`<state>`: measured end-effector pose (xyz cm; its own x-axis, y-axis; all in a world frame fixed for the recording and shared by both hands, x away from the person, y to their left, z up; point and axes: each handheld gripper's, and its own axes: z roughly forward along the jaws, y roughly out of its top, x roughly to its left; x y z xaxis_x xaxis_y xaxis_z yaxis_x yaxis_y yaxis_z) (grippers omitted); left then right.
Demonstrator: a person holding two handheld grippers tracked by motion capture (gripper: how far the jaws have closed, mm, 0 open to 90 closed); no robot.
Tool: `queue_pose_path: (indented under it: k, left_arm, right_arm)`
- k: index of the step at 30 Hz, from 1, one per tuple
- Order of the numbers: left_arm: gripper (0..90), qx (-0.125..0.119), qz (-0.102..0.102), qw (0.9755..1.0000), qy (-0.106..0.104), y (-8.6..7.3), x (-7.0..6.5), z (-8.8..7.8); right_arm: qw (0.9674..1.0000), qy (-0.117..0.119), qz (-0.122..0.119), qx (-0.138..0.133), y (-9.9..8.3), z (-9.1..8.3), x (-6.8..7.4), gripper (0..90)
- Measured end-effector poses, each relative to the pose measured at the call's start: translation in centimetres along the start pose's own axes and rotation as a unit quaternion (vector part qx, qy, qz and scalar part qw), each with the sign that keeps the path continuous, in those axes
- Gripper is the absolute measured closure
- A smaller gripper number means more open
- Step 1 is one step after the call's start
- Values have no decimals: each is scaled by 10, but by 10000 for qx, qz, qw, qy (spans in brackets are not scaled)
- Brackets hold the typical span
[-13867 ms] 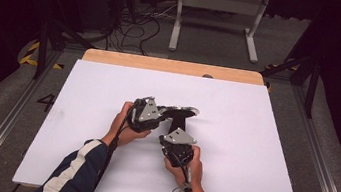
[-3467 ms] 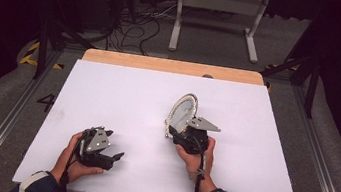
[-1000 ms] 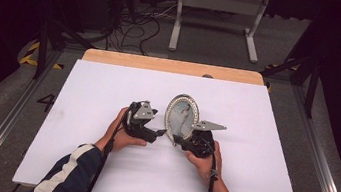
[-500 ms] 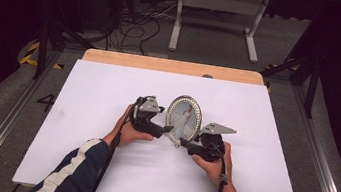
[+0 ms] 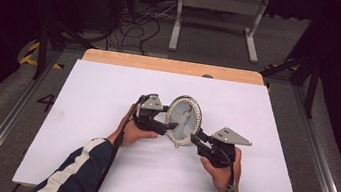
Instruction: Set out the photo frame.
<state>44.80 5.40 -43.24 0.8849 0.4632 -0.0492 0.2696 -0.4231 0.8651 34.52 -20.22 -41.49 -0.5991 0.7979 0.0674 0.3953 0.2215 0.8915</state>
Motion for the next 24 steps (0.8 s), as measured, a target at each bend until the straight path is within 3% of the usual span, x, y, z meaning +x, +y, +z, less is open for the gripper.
queue_pose_path:
  k: [3,10,12,15,21,24]
  left_arm:
    - [391,-73,-34,9999,-93,1,1,-2]
    - [495,12,75,10000,-12,1,3,-4]
    - [489,24,104,9999,6,1,2,-3]
    - [411,116,176,9998,46,2,-2,0]
    - [435,148,175,9997,68,1,0,-1]
    - [370,133,157,9996,216,2,1,-2]
  right_arm:
    - [9999,-36,8,-126,2,-4,1,762]
    - [9997,-184,-26,-132,3,-2,6,761]
    - [9997,-214,5,-122,3,0,8,763]
    - [9997,-231,29,-107,3,1,8,764]
    - [9993,-302,40,-205,4,-2,10,727]
    - [9992,-159,133,-350,7,-8,8,707]
